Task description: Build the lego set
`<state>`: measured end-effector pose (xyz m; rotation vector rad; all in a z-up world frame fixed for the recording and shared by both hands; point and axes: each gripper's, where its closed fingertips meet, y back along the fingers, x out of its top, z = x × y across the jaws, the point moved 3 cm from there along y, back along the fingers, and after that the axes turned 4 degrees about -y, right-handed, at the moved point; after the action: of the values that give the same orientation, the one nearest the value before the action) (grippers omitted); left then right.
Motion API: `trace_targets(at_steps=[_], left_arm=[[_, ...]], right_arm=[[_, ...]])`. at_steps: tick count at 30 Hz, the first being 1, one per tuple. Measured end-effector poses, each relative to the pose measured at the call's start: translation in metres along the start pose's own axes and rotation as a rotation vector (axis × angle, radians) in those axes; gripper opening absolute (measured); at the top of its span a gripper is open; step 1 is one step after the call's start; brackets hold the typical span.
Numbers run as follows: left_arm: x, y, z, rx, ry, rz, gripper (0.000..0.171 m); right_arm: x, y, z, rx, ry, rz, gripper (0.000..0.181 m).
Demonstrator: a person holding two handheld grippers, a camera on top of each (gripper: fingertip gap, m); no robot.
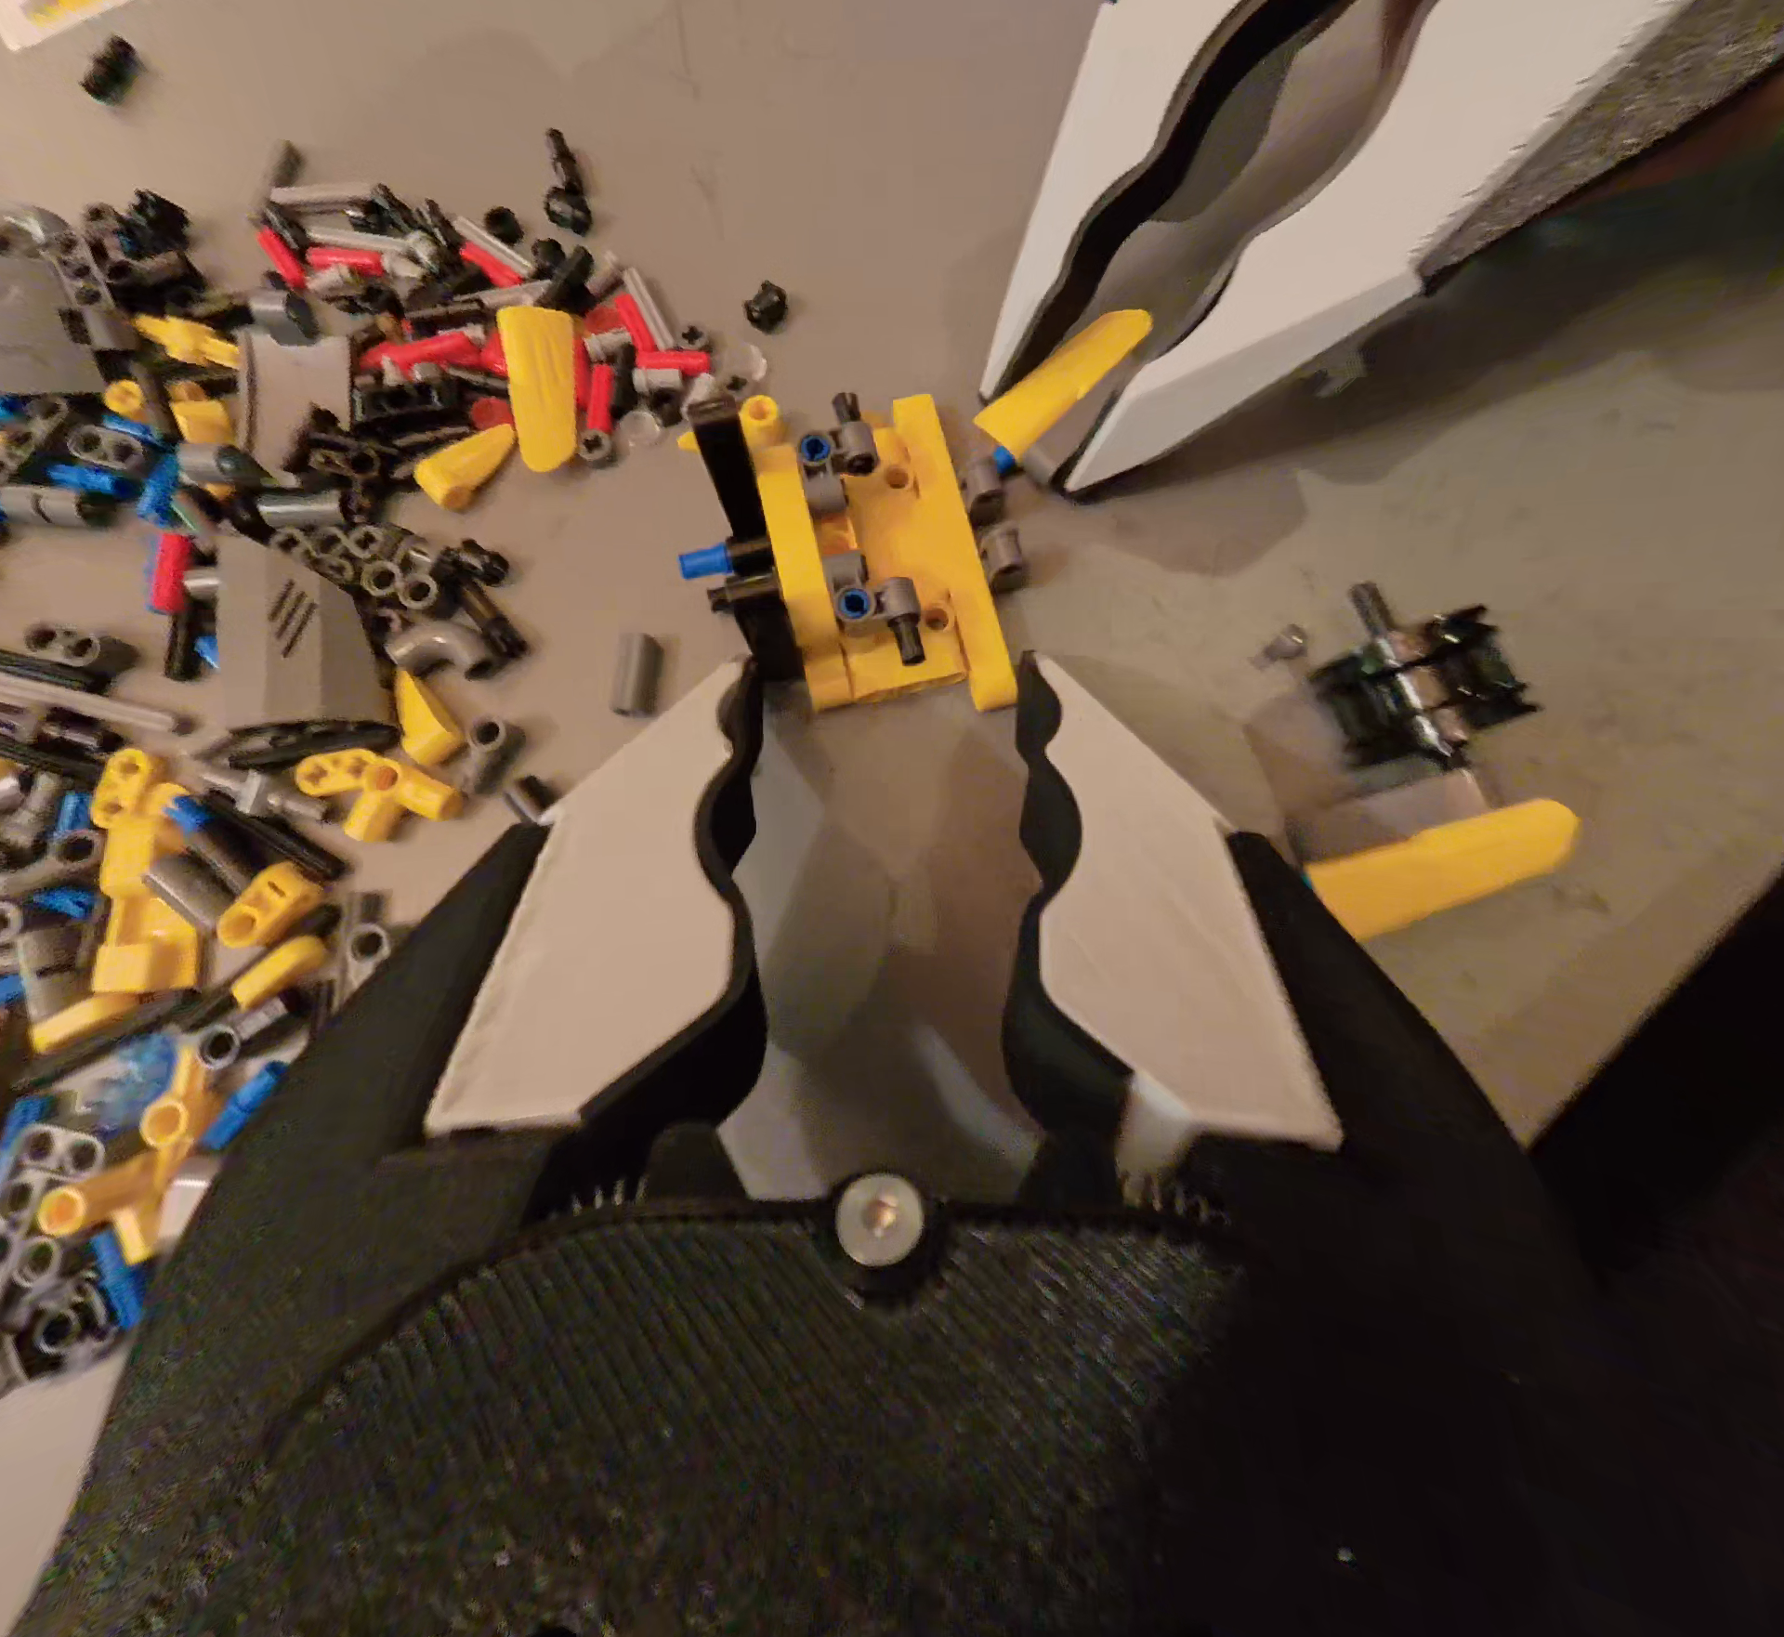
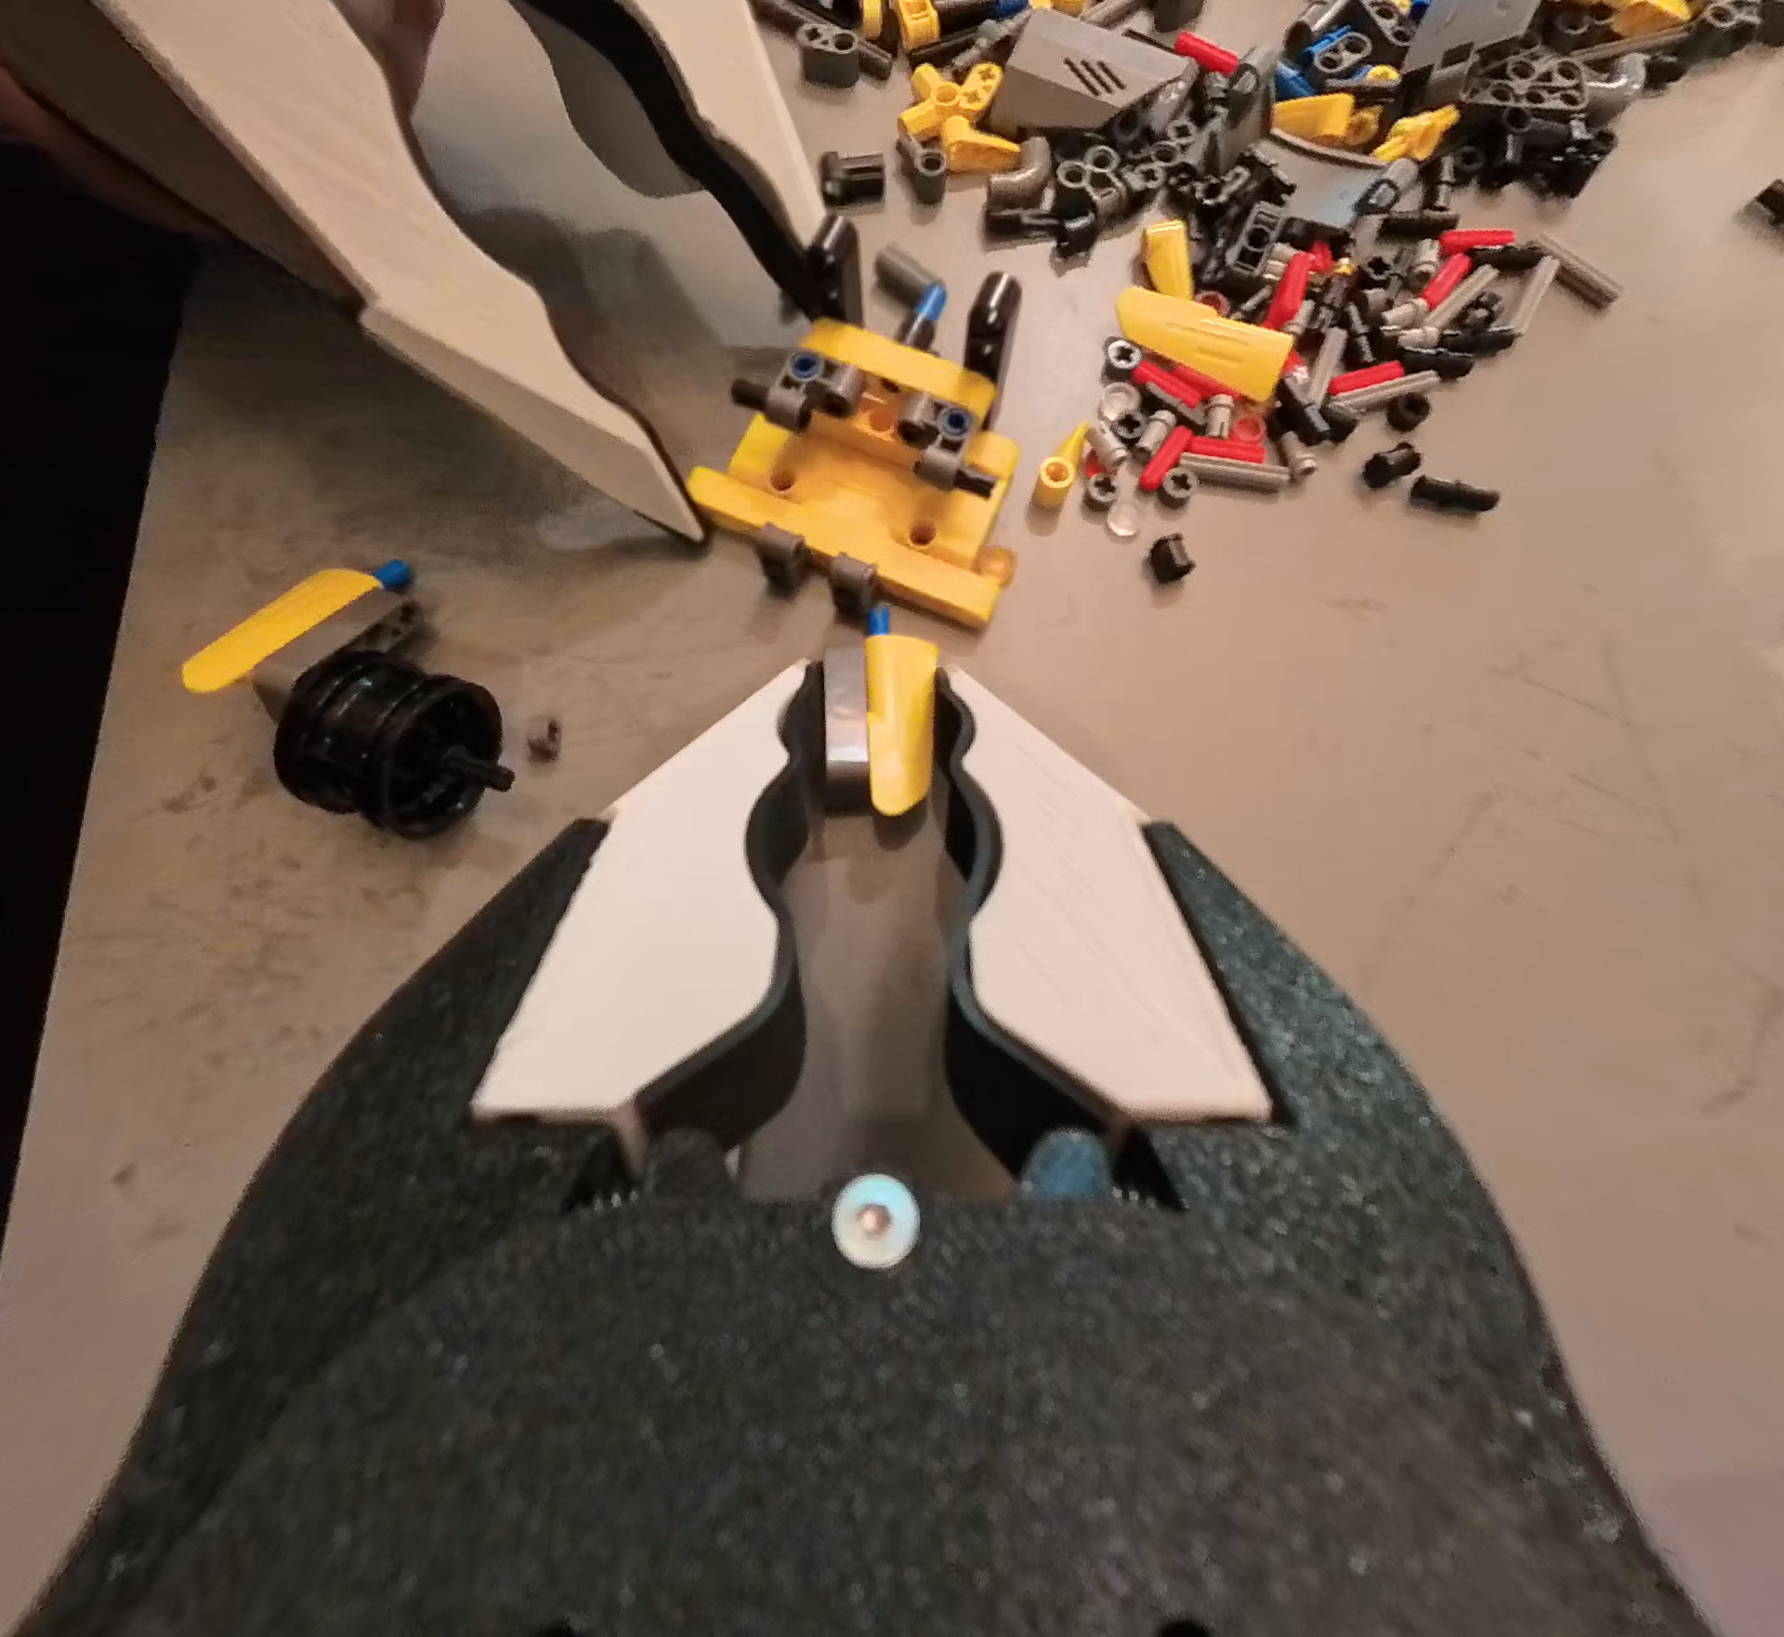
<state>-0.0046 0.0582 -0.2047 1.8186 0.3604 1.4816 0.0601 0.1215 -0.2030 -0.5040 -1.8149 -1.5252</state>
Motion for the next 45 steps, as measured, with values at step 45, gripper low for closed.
trace_targets(at_steps=[45], left_arm=[[0.052, 0.000, -0.033, -0.416, 0.341, 0.312, 0.068]], right_arm=[[0.043, 0.042, 0.020, -0.146, -0.087, 0.329, 0.022]])
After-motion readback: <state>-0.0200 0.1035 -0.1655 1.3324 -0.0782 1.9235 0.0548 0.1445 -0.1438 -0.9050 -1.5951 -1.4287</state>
